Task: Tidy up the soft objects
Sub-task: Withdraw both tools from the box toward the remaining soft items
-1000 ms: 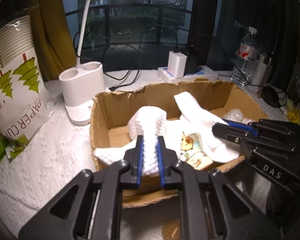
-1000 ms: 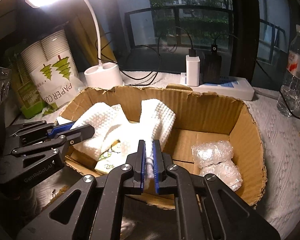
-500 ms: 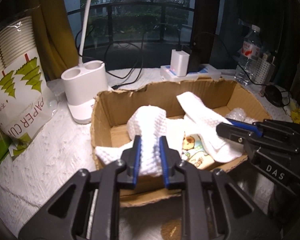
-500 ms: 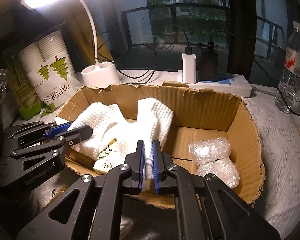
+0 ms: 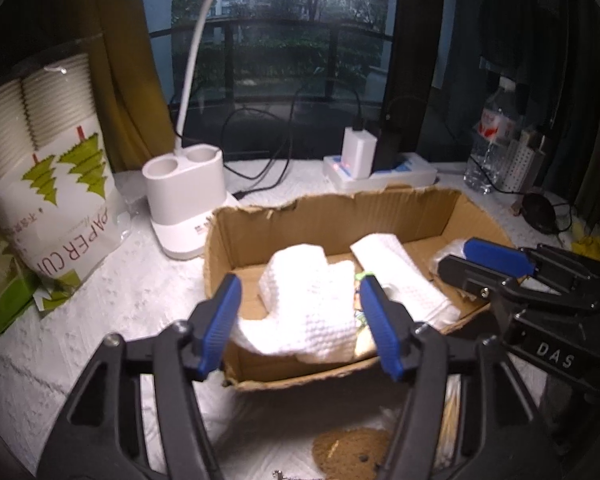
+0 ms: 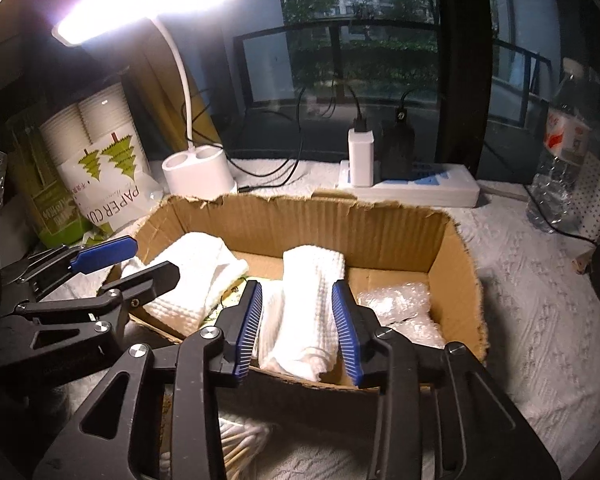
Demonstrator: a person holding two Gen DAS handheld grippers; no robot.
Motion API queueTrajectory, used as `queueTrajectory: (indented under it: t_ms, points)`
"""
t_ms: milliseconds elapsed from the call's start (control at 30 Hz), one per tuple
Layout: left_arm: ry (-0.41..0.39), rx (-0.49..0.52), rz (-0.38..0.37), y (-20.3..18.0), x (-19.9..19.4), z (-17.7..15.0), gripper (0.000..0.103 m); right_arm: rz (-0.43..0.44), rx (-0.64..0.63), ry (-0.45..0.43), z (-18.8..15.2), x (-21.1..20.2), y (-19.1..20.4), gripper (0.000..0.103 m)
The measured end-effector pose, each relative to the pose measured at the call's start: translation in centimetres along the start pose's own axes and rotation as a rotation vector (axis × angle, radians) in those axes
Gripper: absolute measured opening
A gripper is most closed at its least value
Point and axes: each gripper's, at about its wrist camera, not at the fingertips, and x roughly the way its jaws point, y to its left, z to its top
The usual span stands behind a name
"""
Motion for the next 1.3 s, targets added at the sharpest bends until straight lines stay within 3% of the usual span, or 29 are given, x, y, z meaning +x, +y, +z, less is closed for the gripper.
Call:
queueTrajectory:
  t_ms: [667,1300]
  points:
    - [-0.088,0.01,-0.006,-0.8,-6.2,0.0,0.064,-0.034,-0.009,-0.069,-0.8,-5.9,1.8,0.04]
    - [-0.114,0.02,-0.026,-1.9,-10.1,-2.4,0.064,-0.053,-0.008,-0.085,-3.4,-9.4,3.2,0.04]
